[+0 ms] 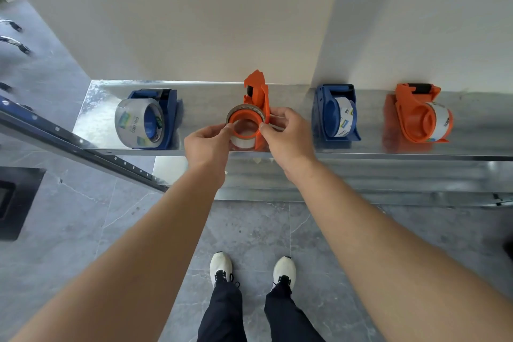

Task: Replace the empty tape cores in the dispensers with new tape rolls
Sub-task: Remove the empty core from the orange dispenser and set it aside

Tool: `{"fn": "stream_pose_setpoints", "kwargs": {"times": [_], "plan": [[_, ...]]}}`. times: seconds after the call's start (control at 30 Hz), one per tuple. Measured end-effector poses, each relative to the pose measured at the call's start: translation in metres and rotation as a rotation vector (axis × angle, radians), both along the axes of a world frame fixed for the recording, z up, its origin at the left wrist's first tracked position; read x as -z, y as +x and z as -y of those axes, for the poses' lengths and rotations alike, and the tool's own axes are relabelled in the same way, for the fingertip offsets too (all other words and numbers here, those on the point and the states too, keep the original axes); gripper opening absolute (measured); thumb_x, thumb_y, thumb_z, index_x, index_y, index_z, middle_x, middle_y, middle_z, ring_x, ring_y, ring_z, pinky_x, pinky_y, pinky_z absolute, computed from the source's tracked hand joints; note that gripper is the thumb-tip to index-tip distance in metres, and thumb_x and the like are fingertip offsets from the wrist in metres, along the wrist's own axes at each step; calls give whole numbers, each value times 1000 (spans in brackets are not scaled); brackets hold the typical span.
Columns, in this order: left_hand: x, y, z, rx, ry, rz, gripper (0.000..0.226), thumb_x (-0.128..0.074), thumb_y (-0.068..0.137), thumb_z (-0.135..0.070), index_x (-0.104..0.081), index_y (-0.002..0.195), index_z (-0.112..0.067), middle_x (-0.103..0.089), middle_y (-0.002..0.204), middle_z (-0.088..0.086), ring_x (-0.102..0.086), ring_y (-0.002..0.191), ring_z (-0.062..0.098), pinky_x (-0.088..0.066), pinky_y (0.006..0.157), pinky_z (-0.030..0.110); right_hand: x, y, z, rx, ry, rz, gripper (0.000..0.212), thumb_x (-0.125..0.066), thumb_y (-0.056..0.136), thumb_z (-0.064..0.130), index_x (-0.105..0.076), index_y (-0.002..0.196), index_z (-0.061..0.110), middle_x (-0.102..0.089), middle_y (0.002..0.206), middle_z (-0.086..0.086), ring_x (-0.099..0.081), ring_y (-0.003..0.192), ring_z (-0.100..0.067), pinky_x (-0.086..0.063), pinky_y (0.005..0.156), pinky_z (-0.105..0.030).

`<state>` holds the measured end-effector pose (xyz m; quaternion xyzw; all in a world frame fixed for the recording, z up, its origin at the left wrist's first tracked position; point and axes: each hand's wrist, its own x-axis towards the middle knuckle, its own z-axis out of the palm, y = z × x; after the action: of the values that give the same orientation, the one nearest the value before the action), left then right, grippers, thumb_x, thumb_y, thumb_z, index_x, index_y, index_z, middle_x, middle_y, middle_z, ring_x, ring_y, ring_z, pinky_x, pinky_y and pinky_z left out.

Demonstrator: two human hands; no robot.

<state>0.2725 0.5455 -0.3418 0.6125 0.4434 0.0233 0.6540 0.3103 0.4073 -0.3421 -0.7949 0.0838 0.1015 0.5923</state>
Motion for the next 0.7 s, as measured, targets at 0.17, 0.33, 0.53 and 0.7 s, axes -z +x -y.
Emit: {"fn": "stream_pose_setpoints", "kwargs": {"times": [0.17, 0.33, 0.53, 0.7], "plan": [[7, -3, -3, -9, 3, -5, 3, -81, 94, -21, -79, 96, -21, -80, 91, 1, -78, 92, 18, -64, 91, 32, 3, -3, -4, -3, -11, 11, 37, -75, 94, 20, -66, 131, 21, -72, 120, 7, -69, 107, -9, -63, 90, -35], [9, -5, -5, -4, -18, 10, 12, -80, 95, -22, -80, 106, -17, -80, 94, 1, -78, 90, 14, -64, 89, 29, 5, -4, -6, -5, -30, 28, 38, -75, 95, 20, -66, 131, 20, -72, 120, 8, -68, 109, -7, -62, 92, -35], [11, -4, -6, -12, -23, 19, 11, -81, 95, -22, -79, 105, -18, -80, 94, 2, -78, 91, 16, -64, 91, 31, 4, -1, -5, -21, -62, 29, 39, -75, 94, 20, -66, 132, 20, -72, 120, 8, -68, 109, -6, -62, 93, -36], [14, -4, -6, -9, -7, 28, 9, -81, 95, -22, -79, 102, -19, -81, 93, 2, -79, 89, 15, -64, 91, 32, -2, 2, -4, -56, -84, 25, 33, -74, 94, 17, -68, 126, 20, -73, 115, 7, -69, 103, -7, -64, 87, -41]]}}
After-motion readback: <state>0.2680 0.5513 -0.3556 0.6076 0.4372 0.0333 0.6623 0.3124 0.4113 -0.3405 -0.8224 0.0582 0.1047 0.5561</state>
